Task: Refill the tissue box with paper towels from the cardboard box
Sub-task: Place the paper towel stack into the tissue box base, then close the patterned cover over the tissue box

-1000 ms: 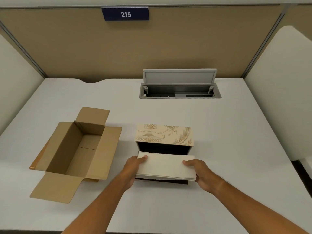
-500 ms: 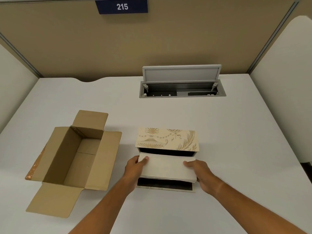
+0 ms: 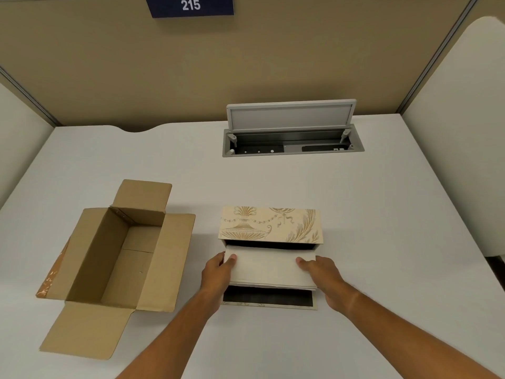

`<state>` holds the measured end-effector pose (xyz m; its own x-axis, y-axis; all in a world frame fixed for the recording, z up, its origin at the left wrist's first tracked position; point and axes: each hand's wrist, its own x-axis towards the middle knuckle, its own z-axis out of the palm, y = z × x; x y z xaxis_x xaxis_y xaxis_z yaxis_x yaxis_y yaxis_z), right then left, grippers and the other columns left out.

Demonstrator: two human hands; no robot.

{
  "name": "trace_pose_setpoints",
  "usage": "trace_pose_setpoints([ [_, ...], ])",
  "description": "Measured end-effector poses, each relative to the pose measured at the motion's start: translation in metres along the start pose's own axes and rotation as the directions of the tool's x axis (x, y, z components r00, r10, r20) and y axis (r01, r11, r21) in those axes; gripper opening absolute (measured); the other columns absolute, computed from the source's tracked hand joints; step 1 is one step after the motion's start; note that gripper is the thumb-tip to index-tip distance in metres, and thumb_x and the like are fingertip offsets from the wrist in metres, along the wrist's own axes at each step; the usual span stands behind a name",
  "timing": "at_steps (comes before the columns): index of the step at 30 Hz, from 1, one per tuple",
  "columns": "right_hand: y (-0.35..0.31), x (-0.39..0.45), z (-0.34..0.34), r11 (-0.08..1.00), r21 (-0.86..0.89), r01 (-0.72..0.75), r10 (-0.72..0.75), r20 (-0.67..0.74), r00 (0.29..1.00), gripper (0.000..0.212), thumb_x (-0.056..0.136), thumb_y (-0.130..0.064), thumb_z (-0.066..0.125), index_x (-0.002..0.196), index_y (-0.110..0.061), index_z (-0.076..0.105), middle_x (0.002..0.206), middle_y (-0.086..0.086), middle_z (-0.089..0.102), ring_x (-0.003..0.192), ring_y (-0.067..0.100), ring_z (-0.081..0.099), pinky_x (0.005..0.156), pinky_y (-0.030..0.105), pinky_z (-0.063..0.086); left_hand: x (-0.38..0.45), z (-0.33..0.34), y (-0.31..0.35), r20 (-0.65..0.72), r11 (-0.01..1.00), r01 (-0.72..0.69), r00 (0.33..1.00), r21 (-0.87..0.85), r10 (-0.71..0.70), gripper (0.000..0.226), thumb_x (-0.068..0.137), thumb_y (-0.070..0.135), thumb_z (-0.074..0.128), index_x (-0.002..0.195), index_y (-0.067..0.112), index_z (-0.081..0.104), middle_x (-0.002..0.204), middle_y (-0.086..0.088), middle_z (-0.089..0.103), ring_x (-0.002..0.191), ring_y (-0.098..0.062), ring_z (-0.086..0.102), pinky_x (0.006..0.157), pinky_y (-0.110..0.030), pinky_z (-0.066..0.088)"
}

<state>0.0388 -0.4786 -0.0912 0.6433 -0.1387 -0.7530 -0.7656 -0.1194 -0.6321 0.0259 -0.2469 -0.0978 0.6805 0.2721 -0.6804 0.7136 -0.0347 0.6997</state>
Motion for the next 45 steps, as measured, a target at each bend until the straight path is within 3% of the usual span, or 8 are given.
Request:
trace_pose_setpoints([
  [8, -0.004, -0.009, 0.006, 0.971, -0.236, 0.029, -0.046, -0.063, 0.997, 0.064, 0.095, -0.040, 0.055, 0.146, -0.010, 0.031, 0.151, 0.009, 0.039, 0.134, 0.029, 0.041, 0.105, 0.038, 0.039, -0.001, 0.005, 0.000, -0.044, 0.997, 0.031, 0.999, 0.072, -0.028, 0.042, 0.101, 0.027, 0.041, 0.141, 0.015, 0.042, 0.144, -0.008, 0.045, 0.132, -0.031, 0.040, 0.110, -0.048, 0.035],
  [26, -0.009, -0.013, 0.005, 0.971, -0.239, 0.004, -0.011, -0.028, 1.000, 0.070, 0.095, -0.041, 0.055, 0.149, -0.009, 0.024, 0.156, 0.009, 0.030, 0.141, 0.030, 0.033, 0.110, 0.040, 0.034, -0.006, 0.007, 0.004, -0.091, 0.988, 0.020, 0.996, 0.150, -0.006, 0.042, 0.100, 0.022, 0.042, 0.140, 0.011, 0.042, 0.143, -0.009, 0.047, 0.129, -0.030, 0.043, 0.107, -0.043, 0.036],
  [30, -0.009, -0.013, -0.001, 0.984, -0.178, -0.012, 0.014, 0.009, 1.000, 0.063, 0.092, -0.038, 0.061, 0.142, -0.010, 0.035, 0.139, 0.004, 0.044, 0.131, 0.027, 0.042, 0.094, 0.032, 0.037, -0.006, 0.001, 0.008, -0.068, 0.984, -0.002, 0.998, 0.179, 0.015, 0.040, 0.098, 0.021, 0.046, 0.138, 0.011, 0.044, 0.136, -0.006, 0.050, 0.120, -0.027, 0.046, 0.099, -0.039, 0.041],
  [34, -0.017, -0.014, -0.020, 0.990, -0.144, 0.015, -0.028, -0.091, 0.995, 0.020, 0.077, -0.016, 0.066, 0.095, -0.010, 0.060, 0.105, 0.007, 0.058, 0.086, 0.017, 0.053, 0.070, 0.033, 0.040, -0.003, -0.014, 0.020, -0.075, 0.981, -0.149, 0.984, 0.128, 0.159, 0.016, 0.086, 0.015, 0.061, 0.095, 0.028, 0.056, 0.094, 0.014, 0.047, 0.102, -0.022, 0.044, 0.078, -0.034, 0.041],
  [36, -0.026, -0.016, -0.032, 0.991, -0.110, 0.077, -0.097, -0.192, 0.977, 0.007, 0.074, -0.014, 0.064, 0.079, -0.009, 0.063, 0.095, 0.010, 0.063, 0.077, 0.017, 0.054, 0.060, 0.031, 0.039, -0.006, -0.021, 0.032, -0.121, 0.966, -0.247, 0.959, 0.083, 0.255, 0.029, 0.081, 0.017, 0.065, 0.073, 0.035, 0.044, 0.078, 0.018, 0.040, 0.091, -0.019, 0.041, 0.064, -0.026, 0.034],
  [41, -0.052, -0.013, -0.045, 0.957, -0.030, 0.288, -0.283, -0.296, 0.912, 0.010, 0.087, -0.020, 0.065, 0.080, -0.015, 0.070, 0.086, 0.000, 0.067, 0.089, 0.021, 0.063, 0.085, 0.039, 0.052, 0.003, -0.031, 0.063, -0.227, 0.922, -0.374, 0.894, 0.102, 0.388, 0.007, 0.087, 0.026, 0.065, 0.093, 0.024, 0.066, 0.084, 0.017, 0.052, 0.093, -0.015, 0.049, 0.077, -0.027, 0.039],
  [43, -0.059, -0.012, -0.041, 0.938, -0.058, 0.341, -0.343, -0.281, 0.896, 0.021, 0.089, -0.026, 0.067, 0.069, -0.021, 0.068, 0.077, -0.007, 0.067, 0.080, 0.012, 0.064, 0.085, 0.037, 0.053, 0.008, -0.030, 0.074, -0.224, 0.903, -0.393, 0.877, 0.175, 0.425, 0.010, 0.090, 0.026, 0.062, 0.081, 0.029, 0.066, 0.078, 0.019, 0.054, 0.088, -0.016, 0.052, 0.073, -0.025, 0.040],
  [45, -0.063, -0.008, -0.036, 0.927, -0.100, 0.361, -0.375, -0.280, 0.884, 0.024, 0.088, -0.029, 0.068, 0.068, -0.017, 0.069, 0.079, 0.002, 0.072, 0.071, 0.010, 0.063, 0.079, 0.033, 0.052, 0.014, -0.026, 0.080, -0.209, 0.899, -0.379, 0.882, 0.221, 0.423, 0.014, 0.091, 0.023, 0.062, 0.094, 0.016, 0.073, 0.085, 0.013, 0.062, 0.086, -0.015, 0.058, 0.074, -0.022, 0.044],
])
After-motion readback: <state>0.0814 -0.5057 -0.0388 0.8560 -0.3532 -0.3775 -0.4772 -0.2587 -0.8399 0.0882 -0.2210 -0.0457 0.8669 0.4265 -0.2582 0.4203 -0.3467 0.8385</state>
